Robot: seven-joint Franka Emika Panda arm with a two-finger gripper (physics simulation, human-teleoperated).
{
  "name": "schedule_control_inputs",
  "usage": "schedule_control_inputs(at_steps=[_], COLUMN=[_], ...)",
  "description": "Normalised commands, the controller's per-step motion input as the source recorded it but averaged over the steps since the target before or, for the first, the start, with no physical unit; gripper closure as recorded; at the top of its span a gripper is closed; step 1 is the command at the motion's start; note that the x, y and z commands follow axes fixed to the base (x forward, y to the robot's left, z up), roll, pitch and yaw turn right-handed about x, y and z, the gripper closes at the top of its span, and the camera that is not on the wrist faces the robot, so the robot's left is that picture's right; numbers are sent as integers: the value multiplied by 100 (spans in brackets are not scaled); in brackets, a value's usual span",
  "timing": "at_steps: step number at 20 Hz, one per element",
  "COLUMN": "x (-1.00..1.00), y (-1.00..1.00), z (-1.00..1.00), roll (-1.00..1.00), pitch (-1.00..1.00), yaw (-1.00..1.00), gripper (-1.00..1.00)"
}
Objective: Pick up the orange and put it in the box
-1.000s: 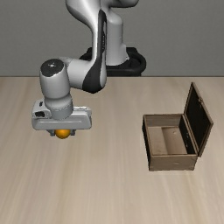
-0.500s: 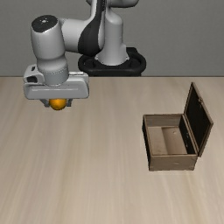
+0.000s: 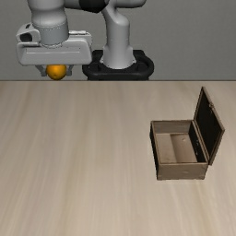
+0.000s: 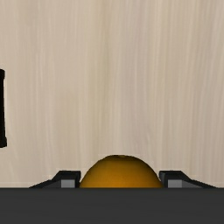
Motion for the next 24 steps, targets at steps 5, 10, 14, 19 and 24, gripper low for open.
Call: schedule_control_inputs(at_steps=[5, 10, 14, 19, 24], x=[0, 0, 0, 0, 0], y=[100, 100, 100, 100, 100], z=[0, 0, 0, 0, 0], roll=[0, 0, 0, 0, 0], pitch=[0, 0, 0, 0, 0], yaw=[0, 0, 0, 0, 0], gripper=[100, 100, 100, 100, 100])
